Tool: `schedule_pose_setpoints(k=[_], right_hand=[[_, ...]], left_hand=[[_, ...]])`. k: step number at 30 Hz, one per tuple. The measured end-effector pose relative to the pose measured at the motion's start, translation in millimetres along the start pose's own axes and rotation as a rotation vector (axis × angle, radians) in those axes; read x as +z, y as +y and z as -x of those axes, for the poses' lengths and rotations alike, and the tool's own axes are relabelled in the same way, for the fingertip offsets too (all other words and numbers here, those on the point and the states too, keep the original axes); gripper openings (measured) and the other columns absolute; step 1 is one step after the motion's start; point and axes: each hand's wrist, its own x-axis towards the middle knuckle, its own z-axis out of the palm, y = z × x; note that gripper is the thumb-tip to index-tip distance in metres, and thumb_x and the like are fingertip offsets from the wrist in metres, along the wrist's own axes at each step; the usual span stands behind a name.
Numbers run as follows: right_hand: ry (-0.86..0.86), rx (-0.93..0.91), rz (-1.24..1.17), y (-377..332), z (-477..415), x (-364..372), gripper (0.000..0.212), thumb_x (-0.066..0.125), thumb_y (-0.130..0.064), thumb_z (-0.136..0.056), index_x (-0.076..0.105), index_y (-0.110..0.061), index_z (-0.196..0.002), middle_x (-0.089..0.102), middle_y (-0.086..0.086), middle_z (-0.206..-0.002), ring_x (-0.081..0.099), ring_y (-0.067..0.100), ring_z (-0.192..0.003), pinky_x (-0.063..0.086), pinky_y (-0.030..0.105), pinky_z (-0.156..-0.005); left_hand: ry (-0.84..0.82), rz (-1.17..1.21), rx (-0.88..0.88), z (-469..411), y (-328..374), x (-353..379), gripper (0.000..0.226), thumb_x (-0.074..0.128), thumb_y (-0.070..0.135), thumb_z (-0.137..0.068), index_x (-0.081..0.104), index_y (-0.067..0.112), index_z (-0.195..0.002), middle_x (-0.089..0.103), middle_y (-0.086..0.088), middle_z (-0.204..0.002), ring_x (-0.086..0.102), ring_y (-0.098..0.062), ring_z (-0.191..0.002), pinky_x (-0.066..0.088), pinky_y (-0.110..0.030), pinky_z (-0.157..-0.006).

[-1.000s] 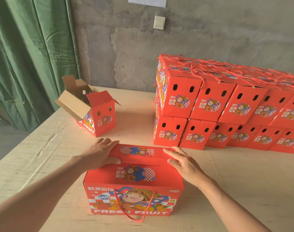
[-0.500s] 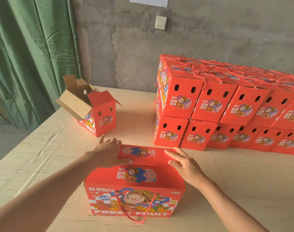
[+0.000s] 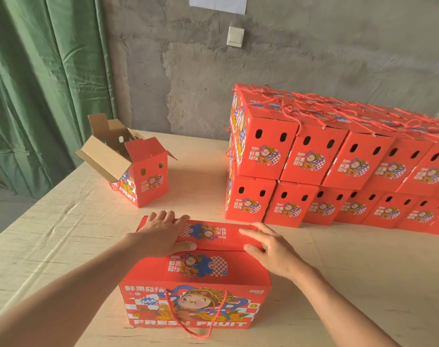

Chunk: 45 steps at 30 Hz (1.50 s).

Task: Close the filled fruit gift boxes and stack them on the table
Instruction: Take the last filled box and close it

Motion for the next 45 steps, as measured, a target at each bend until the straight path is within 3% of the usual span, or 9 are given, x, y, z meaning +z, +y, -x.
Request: schedule_pose_setpoints(k=[5,12,16,21,27,30,35,41,45], right_hand=[[-0.086,-0.12,0.278,-33.3,-15.6,8.1,0.044,0.021,-0.056,-0.097,0.004,-0.061,-0.138,-0.023,-0.014,-0.152,-0.031,0.014,-0.139,-0.019,0.04,-0.111],[-0.165,-0.081,0.316,-34.9,-19.5,28.8,0.042,0.014,-0.05,-0.1,-0.01,-0.067,-0.129,-0.023,-0.02,-0.152,-0.026,0.016,-0.142,-0.018,0.042,-0.114],[-0.187,-0.082,0.318,-34.4,-19.1,29.7,0.042,0.013,-0.05,-0.1,-0.012,-0.07,-0.127,-0.026,-0.02,-0.151,-0.027,0.016,-0.141,-0.02,0.041,-0.112],[-0.232,-0.142,0.343,-29.2,-28.4,18.3,0.041,0.018,-0.054,-0.098,-0.004,-0.07,-0.128,-0.006,-0.016,-0.158,-0.005,0.015,-0.144,-0.004,0.043,-0.113],[-0.118,-0.108,0.152,-18.3,-34.5,16.6,0.038,0.032,-0.056,-0.096,0.019,-0.068,-0.129,0.03,-0.007,-0.148,0.023,0.013,-0.136,0.02,0.038,-0.113],[-0.055,-0.07,0.111,-18.6,-33.7,18.9,0.038,0.035,-0.057,-0.094,0.029,-0.065,-0.13,0.042,-0.002,-0.131,0.032,0.014,-0.129,0.03,0.035,-0.106],[0.078,0.016,0.148,-23.8,-21.3,25.6,0.043,0.038,-0.054,-0.094,0.034,-0.054,-0.137,0.048,-0.001,-0.116,0.041,0.017,-0.119,0.035,0.032,-0.1],[0.089,0.11,0.175,-30.8,16.0,30.0,0.054,0.038,-0.057,-0.092,0.027,-0.045,-0.144,0.047,0.006,-0.125,0.038,0.024,-0.122,0.029,0.031,-0.105],[0.086,0.13,0.135,-38.5,46.6,32.9,0.056,0.036,-0.06,-0.091,0.03,-0.037,-0.141,0.048,0.009,-0.124,0.039,0.027,-0.121,0.034,0.033,-0.101]], left_hand=[[-0.031,0.049,-0.015,0.7,1.2,-2.4,0.128,-0.019,0.094,-0.043,0.008,0.027,-0.148,0.036,-0.009,-0.136,0.035,-0.028,-0.125,0.028,-0.043,-0.105],[-0.018,0.14,-0.061,8.6,9.5,5.3,0.112,-0.019,0.087,-0.057,-0.003,0.025,-0.15,0.024,-0.006,-0.144,0.016,-0.026,-0.137,0.005,-0.046,-0.116],[0.043,0.213,-0.133,23.3,-2.2,14.3,0.076,-0.005,0.073,-0.081,-0.017,0.035,-0.146,-0.027,0.002,-0.153,-0.03,-0.02,-0.139,-0.023,-0.047,-0.108],[0.003,0.225,-0.132,46.2,-4.5,17.5,0.111,-0.039,0.082,-0.039,-0.029,0.032,-0.137,-0.038,0.0,-0.14,-0.032,-0.017,-0.134,-0.009,-0.039,-0.116],[0.122,0.201,-0.192,56.6,31.3,14.4,0.07,-0.01,0.063,-0.087,-0.015,0.028,-0.147,-0.026,0.001,-0.152,-0.03,-0.019,-0.138,-0.028,-0.047,-0.107],[0.155,0.227,-0.089,67.5,84.2,28.7,0.079,-0.03,0.066,-0.073,-0.018,0.028,-0.142,-0.027,0.006,-0.15,-0.031,-0.016,-0.137,-0.034,-0.04,-0.102],[0.312,0.223,0.048,60.6,71.3,15.4,0.06,0.015,0.054,-0.095,0.053,0.026,-0.132,0.048,0.0,-0.139,0.048,-0.021,-0.128,0.036,-0.047,-0.105],[0.21,0.057,0.211,27.7,18.9,13.2,0.074,-0.028,0.065,-0.075,0.003,0.05,-0.141,-0.005,0.027,-0.149,-0.017,-0.011,-0.142,-0.023,-0.043,-0.112],[0.194,0.116,0.059,19.3,9.8,15.0,0.08,-0.035,0.072,-0.065,-0.001,0.057,-0.136,-0.018,0.017,-0.15,-0.027,-0.02,-0.139,-0.026,-0.051,-0.108]])
